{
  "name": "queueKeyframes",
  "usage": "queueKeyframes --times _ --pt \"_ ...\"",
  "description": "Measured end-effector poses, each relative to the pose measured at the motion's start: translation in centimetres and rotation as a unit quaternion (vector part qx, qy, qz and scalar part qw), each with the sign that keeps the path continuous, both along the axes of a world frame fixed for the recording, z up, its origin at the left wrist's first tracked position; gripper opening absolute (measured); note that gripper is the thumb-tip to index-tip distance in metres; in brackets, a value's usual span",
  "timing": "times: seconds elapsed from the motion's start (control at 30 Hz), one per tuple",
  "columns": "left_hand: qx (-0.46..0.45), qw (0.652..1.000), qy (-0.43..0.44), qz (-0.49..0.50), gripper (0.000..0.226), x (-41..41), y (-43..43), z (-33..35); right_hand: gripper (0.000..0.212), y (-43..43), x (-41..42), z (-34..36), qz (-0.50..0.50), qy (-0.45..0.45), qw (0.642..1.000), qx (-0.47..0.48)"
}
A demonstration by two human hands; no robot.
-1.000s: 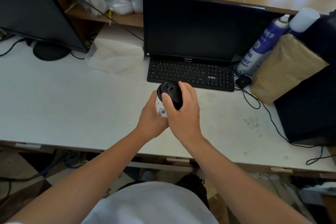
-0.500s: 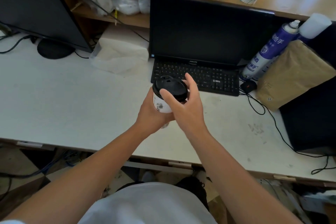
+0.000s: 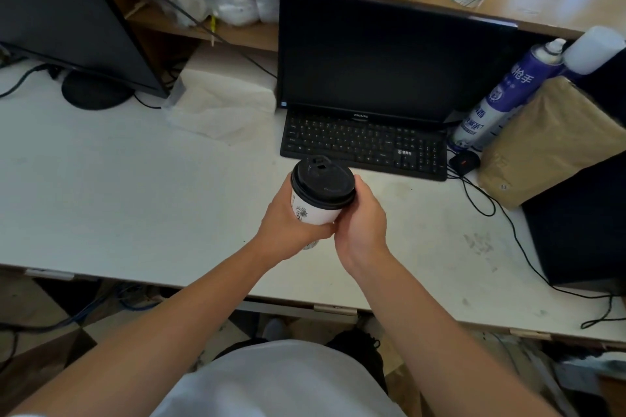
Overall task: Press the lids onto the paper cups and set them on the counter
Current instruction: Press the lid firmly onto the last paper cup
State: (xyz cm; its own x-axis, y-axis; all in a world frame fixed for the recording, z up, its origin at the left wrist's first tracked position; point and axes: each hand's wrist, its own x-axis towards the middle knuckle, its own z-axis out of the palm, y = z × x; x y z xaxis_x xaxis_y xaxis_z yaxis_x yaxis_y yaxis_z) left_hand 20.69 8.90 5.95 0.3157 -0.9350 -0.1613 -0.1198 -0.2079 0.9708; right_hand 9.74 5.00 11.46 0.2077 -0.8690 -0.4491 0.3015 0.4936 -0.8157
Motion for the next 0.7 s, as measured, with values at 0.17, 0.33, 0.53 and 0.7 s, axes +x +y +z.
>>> queueKeyframes --times 0.17,0.33,0.53,0.7 --pt "0.019 1.0 0.02 -0.015 0.09 -0.2 -0.8 0.6 0.038 -1.0 -0.4 -0.7 0.009 0.003 1.0 0.017" --pt "0.05 0.99 0.126 -0.049 0.092 0.1 -1.9 0.9 0.046 -2.1 -1.9 -1.2 0.153 0.018 0.988 -0.016" --pt "0.068 0.98 0.158 -0.102 0.096 -0.3 -1.8 0.4 0.065 -2.4 -3.2 -2.8 0.178 0.098 0.977 -0.062" --pt "0.144 0.978 -0.009 -0.15 0.111 0.7 -0.7 -2.8 0.057 -3.1 -4.7 -2.9 0.142 0.146 0.976 -0.079"
